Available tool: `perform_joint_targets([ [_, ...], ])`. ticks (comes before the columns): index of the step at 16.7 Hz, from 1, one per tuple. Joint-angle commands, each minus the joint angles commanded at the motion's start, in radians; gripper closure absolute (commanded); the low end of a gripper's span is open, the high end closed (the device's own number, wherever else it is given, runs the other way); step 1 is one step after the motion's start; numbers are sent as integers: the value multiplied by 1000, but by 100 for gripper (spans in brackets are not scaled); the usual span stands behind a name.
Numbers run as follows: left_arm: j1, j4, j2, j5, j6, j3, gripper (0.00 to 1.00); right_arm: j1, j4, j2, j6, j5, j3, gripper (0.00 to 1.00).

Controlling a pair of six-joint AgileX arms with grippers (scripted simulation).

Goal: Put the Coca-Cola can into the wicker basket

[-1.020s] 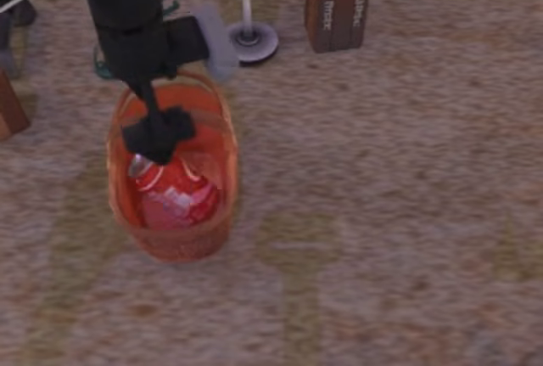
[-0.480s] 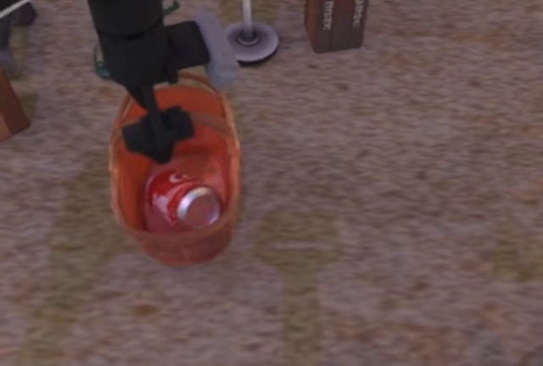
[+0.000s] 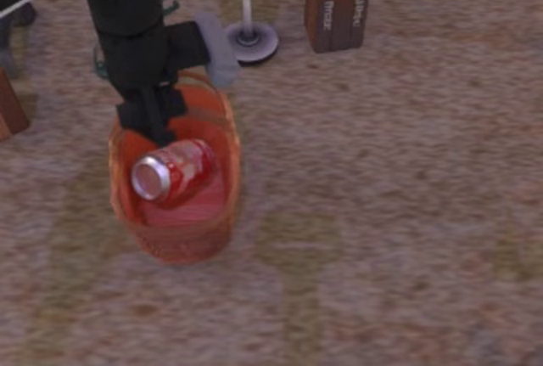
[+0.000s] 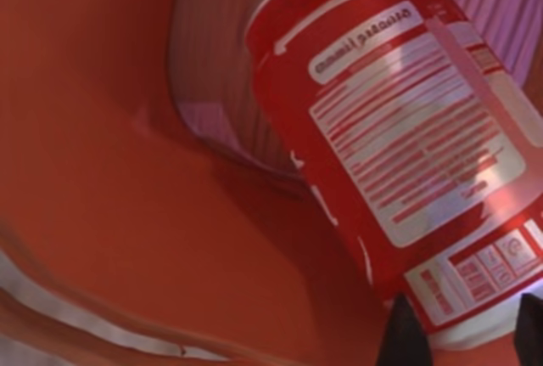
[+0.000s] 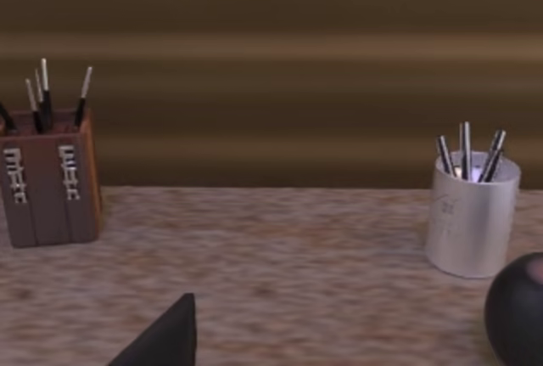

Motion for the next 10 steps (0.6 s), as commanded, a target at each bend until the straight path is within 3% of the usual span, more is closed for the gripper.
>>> perform_joint_targets([
  [2, 0, 0, 0, 0, 0, 0, 100, 0, 0, 0, 0, 0, 0, 0],
  [10, 0, 0, 0, 0, 0, 0, 100, 0, 0, 0, 0, 0, 0, 0],
])
